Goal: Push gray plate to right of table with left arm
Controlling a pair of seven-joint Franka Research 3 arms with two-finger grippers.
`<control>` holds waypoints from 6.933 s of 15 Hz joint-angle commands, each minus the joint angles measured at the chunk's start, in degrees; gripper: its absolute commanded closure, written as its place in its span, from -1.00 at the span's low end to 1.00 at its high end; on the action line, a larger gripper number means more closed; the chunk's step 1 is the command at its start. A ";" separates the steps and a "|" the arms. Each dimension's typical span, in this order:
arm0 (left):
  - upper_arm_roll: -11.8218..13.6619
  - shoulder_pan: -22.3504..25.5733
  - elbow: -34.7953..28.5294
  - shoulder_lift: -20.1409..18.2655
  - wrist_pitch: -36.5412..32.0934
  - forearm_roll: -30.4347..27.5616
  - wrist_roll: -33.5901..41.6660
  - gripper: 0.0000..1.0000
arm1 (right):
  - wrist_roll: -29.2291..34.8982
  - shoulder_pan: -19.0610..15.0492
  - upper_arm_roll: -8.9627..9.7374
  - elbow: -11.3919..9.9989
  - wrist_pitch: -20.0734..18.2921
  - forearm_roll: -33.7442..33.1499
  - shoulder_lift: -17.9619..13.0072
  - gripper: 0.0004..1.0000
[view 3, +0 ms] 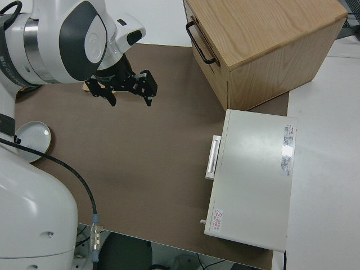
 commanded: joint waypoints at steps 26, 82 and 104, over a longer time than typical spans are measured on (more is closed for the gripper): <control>0.41 -3.18 -0.12 4.73 3.86 -0.87 -6.93 1.00 | 0.66 -1.07 0.92 0.53 -0.89 0.25 -0.14 -0.97; 1.02 -43.10 36.53 28.64 -2.11 8.01 -63.54 -0.98 | 0.66 -1.07 0.92 0.53 -0.89 0.25 -0.14 -0.97; 1.20 -17.36 36.79 10.90 -32.95 7.22 -26.56 -0.99 | 0.75 -1.07 0.92 0.53 -0.89 0.25 -0.14 -0.97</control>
